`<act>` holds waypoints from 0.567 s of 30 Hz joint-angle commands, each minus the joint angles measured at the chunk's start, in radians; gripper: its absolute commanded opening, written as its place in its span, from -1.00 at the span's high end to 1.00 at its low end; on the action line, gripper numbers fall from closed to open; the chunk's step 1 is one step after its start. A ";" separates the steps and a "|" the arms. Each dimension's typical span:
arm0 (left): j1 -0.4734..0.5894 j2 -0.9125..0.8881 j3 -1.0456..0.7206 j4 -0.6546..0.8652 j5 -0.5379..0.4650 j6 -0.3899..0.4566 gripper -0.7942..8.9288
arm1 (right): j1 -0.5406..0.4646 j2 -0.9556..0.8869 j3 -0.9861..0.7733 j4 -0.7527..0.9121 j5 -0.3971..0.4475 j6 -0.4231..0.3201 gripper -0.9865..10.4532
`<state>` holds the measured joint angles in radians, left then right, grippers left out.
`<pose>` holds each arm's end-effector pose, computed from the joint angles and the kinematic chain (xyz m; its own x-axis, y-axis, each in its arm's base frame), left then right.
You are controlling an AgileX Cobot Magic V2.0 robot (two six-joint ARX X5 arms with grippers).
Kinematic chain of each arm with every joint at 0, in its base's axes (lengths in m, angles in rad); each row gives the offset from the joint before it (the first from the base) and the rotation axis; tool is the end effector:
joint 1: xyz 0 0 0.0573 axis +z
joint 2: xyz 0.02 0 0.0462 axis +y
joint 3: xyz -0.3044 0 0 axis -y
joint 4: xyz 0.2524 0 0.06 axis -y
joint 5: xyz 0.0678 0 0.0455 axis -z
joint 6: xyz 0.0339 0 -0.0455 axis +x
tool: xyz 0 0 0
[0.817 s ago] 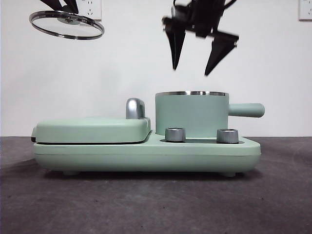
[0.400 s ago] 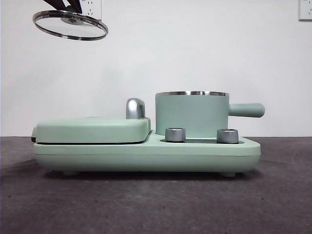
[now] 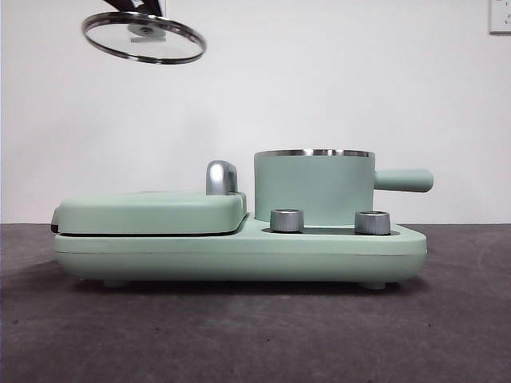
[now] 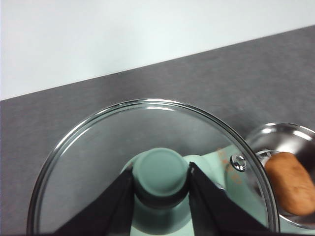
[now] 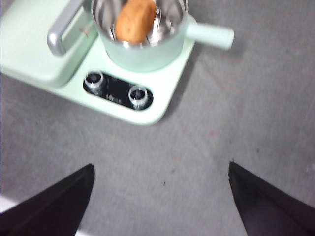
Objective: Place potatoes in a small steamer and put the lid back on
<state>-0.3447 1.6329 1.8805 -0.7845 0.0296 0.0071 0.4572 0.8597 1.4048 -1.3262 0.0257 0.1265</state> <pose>0.3350 -0.1213 0.4753 0.7984 -0.3181 -0.5113 0.3651 0.9309 -0.0090 0.0706 0.0338 0.4447 0.6483 0.2903 -0.7038 -0.3418 0.9370 0.0716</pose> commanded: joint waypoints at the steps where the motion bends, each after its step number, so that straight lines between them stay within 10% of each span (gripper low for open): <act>1: -0.031 -0.008 0.039 0.016 0.004 0.003 0.81 | 0.005 -0.129 -0.067 0.119 -0.003 0.059 0.07; 17: -0.244 0.069 0.039 0.030 0.005 0.000 0.81 | 0.005 -0.404 -0.266 0.158 -0.034 0.100 0.07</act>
<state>-0.5793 1.6783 1.8805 -0.7795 0.0299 0.0071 0.4572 0.4534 1.1301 -1.1801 -0.0067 0.2172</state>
